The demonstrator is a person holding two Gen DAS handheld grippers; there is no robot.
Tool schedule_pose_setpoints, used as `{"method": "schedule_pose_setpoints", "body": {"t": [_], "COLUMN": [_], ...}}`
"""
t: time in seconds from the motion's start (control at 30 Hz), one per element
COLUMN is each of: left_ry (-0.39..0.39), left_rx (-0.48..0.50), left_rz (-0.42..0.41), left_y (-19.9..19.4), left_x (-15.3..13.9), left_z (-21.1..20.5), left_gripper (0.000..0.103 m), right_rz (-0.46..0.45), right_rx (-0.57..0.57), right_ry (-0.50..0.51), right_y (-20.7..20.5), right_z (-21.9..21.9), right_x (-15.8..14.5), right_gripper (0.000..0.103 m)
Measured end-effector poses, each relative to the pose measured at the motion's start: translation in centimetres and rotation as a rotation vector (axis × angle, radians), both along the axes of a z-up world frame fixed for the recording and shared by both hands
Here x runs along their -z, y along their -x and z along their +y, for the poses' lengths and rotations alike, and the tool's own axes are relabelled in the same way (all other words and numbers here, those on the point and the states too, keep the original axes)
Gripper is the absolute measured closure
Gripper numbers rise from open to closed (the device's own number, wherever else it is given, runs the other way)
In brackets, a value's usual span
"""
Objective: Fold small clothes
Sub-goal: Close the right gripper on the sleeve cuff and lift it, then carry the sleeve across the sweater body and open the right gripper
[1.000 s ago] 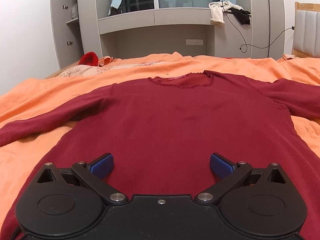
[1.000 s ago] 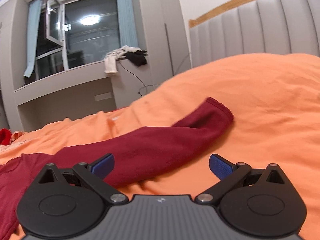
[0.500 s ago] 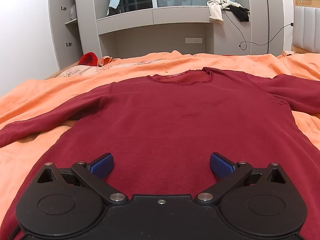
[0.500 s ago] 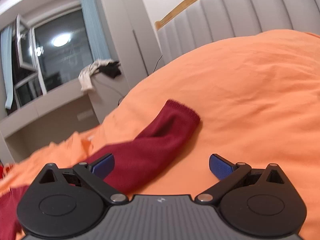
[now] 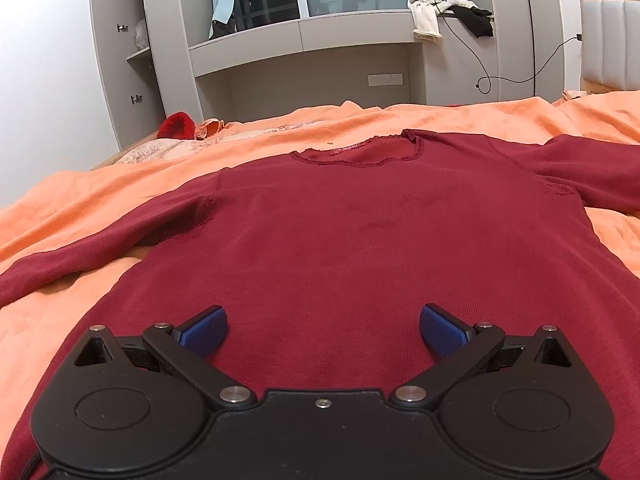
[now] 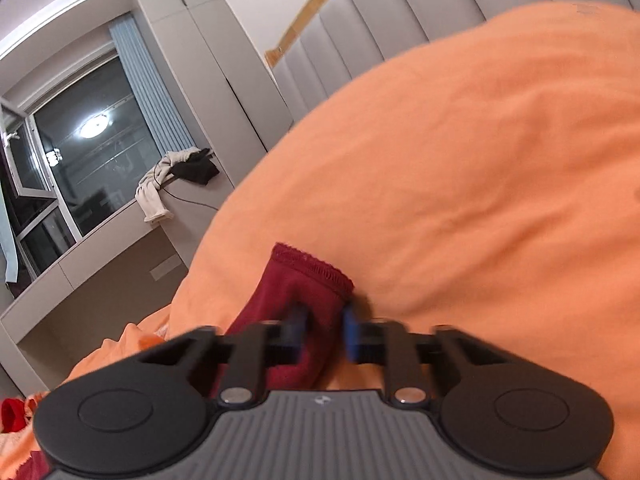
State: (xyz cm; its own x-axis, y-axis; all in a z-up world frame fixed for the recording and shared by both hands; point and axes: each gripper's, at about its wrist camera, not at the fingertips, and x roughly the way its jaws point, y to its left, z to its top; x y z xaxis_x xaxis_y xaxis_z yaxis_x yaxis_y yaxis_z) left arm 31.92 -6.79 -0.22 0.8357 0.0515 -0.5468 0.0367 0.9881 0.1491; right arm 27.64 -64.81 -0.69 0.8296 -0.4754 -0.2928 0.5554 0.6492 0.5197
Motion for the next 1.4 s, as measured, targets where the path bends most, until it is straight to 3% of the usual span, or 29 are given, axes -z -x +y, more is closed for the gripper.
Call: {"method": "schedule_pose_setpoints", "body": {"t": [0.23,0.33,0.53,0.63,0.73,0.9,1.07,1.2,1.4], "left_ry": [0.037,0.030,0.020,0.041,0.075,0.145,0.191,0.200,0.262], "left_rx": [-0.014,-0.025,-0.035,-0.039,-0.052,-0.086,-0.149,-0.253,-0.350], "left_rz": [-0.036,-0.065,-0.102,-0.115,-0.130,-0.161,-0.200,-0.213,-0.202], "left_y": [0.1,0.3,0.6,0.5,0.4,0.6,1.0,0.8,0.5], "left_x": [-1.1,-1.6,-2.3,-3.0,-3.8,-5.2,-6.5,-7.3,-8.0], "left_z": [0.9,1.2,1.4,1.7,2.5,4.4,6.6,8.8,12.0], "left_gripper": [0.000,0.000,0.000,0.000,0.000,0.000,0.000,0.000,0.001], "right_rz": [-0.134,-0.137,-0.076,-0.097,-0.133,-0.213,-0.253,-0.234,-0.169], "right_rx": [-0.002,0.005,-0.002,-0.011,-0.054,-0.203,-0.426,-0.602,-0.786], "right_ry": [-0.013,-0.021,-0.053,-0.057,0.006,0.117,0.192,0.227,0.268], "right_y": [2.6,3.3,2.4,2.5,2.3,0.8,-3.2,-6.8,-11.2], "right_z": [0.8,1.4,1.8,2.8,5.5,11.7,19.1,25.3,34.4], "right_x": [-3.8,-4.9,-4.1,-4.7,-6.7,-11.0,-14.7,-15.3,-13.8], "right_gripper": [0.093,0.093,0.093,0.093,0.093,0.093,0.093,0.093,0.093]}}
